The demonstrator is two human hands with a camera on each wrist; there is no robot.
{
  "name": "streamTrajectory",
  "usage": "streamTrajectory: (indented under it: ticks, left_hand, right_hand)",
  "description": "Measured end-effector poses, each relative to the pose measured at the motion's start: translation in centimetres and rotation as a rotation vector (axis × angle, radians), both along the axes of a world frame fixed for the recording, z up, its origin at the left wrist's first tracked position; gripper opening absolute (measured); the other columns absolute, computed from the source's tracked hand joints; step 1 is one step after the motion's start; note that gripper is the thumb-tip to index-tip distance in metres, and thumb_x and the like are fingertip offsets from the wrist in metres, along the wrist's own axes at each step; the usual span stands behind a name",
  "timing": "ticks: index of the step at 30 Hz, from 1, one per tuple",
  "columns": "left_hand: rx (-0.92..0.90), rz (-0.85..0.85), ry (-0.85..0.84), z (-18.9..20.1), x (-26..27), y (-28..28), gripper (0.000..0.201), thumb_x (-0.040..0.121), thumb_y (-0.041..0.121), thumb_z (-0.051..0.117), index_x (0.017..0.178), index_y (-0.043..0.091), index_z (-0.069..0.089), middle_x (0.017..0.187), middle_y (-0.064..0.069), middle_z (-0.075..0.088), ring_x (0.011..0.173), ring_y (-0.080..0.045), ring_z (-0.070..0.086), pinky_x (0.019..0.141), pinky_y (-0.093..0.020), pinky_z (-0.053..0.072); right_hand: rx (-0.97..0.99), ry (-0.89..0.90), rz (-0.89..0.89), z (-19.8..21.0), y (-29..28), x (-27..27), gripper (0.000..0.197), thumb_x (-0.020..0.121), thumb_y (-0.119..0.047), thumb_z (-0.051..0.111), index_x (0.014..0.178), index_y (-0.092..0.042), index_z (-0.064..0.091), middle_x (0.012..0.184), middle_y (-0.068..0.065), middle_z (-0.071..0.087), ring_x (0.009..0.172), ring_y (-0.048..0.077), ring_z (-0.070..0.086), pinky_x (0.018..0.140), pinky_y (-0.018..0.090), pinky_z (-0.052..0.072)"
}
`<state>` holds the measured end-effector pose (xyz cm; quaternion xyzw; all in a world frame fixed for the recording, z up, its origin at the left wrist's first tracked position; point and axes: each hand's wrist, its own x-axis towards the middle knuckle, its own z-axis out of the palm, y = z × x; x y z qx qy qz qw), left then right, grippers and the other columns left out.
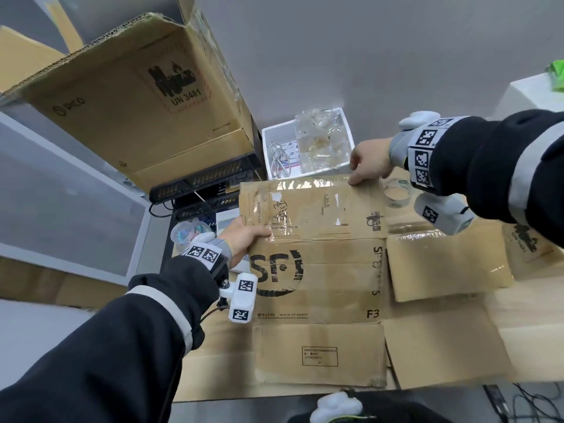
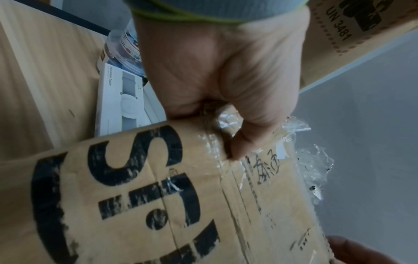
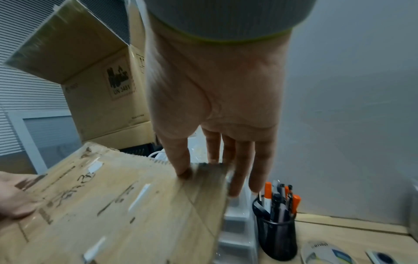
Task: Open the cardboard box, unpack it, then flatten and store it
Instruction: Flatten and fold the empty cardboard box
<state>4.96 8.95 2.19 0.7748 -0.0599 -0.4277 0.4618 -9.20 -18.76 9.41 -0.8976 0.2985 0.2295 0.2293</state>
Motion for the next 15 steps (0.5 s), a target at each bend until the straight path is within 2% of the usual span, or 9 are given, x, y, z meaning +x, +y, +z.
streamTrajectory:
  ticks: [2, 4, 7, 9, 11, 12, 15]
  left_hand:
    - [0.042, 0.071, -0.073, -0.3, 0.3, 0.1, 0.057, 0.069, 0.010, 0.073, 0.124, 0.002, 0.059, 0.110, -0.019, 0.073, 0.097, -0.036, 0.073, 0.086, -0.054, 0.060]
    - [0.090, 0.122, -0.132, -0.7, 0.7, 0.1, 0.064, 0.058, 0.017, 0.072, 0.120, 0.003, 0.060, 0.107, -0.019, 0.073, 0.092, -0.036, 0.074, 0.079, -0.054, 0.062]
    - [0.123, 0.175, -0.172, -0.8, 0.7, 0.2, 0.073, 0.051, 0.020, 0.071, 0.121, 0.001, 0.057, 0.109, -0.023, 0.069, 0.089, -0.038, 0.073, 0.067, -0.049, 0.063]
    - [0.135, 0.193, -0.182, -0.8, 0.7, 0.2, 0.073, 0.051, 0.021, 0.070, 0.121, 0.001, 0.056, 0.108, -0.023, 0.068, 0.088, -0.038, 0.072, 0.067, -0.048, 0.063]
    - [0.143, 0.198, -0.179, -0.7, 0.7, 0.2, 0.073, 0.053, 0.021, 0.071, 0.122, 0.005, 0.054, 0.108, -0.021, 0.068, 0.088, -0.037, 0.072, 0.072, -0.051, 0.063]
    - [0.147, 0.197, -0.180, -0.8, 0.7, 0.2, 0.072, 0.054, 0.021, 0.072, 0.123, 0.006, 0.054, 0.108, -0.021, 0.069, 0.088, -0.036, 0.072, 0.074, -0.052, 0.063]
    - [0.170, 0.185, -0.208, -1.3, 1.2, 0.2, 0.058, 0.056, 0.024, 0.072, 0.111, 0.012, 0.061, 0.107, -0.017, 0.072, 0.091, -0.035, 0.073, 0.082, -0.053, 0.061]
  right_hand:
    - [0.048, 0.082, -0.010, -0.5, 0.0, -0.9, 0.039, 0.084, -0.038, 0.069, 0.110, -0.010, 0.063, 0.099, 0.007, 0.073, 0.090, 0.024, 0.072, 0.079, 0.043, 0.061]
    - [0.104, 0.137, -0.011, -1.1, 0.1, -1.8, 0.037, 0.085, -0.034, 0.069, 0.110, -0.010, 0.056, 0.100, 0.006, 0.073, 0.092, 0.021, 0.072, 0.085, 0.044, 0.059]
    - [0.233, 0.103, -0.083, -2.1, 0.8, -2.5, 0.034, 0.088, -0.021, 0.063, 0.115, -0.020, 0.043, 0.106, 0.006, 0.070, 0.099, 0.021, 0.070, 0.093, 0.045, 0.055]
    - [0.267, 0.077, -0.141, -2.8, 0.8, -2.5, 0.029, 0.088, -0.016, 0.059, 0.113, -0.017, 0.044, 0.107, 0.007, 0.070, 0.100, 0.022, 0.070, 0.095, 0.046, 0.054]
    - [0.247, 0.097, -0.140, -3.2, 0.8, -2.4, 0.025, 0.088, -0.017, 0.058, 0.111, -0.008, 0.052, 0.107, 0.008, 0.070, 0.096, 0.022, 0.071, 0.091, 0.044, 0.056]
    - [0.224, 0.127, -0.114, -3.4, 0.6, -2.5, 0.026, 0.089, -0.018, 0.059, 0.112, -0.008, 0.057, 0.109, 0.008, 0.069, 0.095, 0.022, 0.071, 0.086, 0.041, 0.057]
    - [0.186, 0.246, -0.002, -3.5, 0.7, -3.1, 0.042, 0.089, -0.022, 0.065, 0.128, -0.008, 0.055, 0.117, 0.008, 0.064, 0.104, 0.023, 0.066, 0.074, 0.032, 0.055]
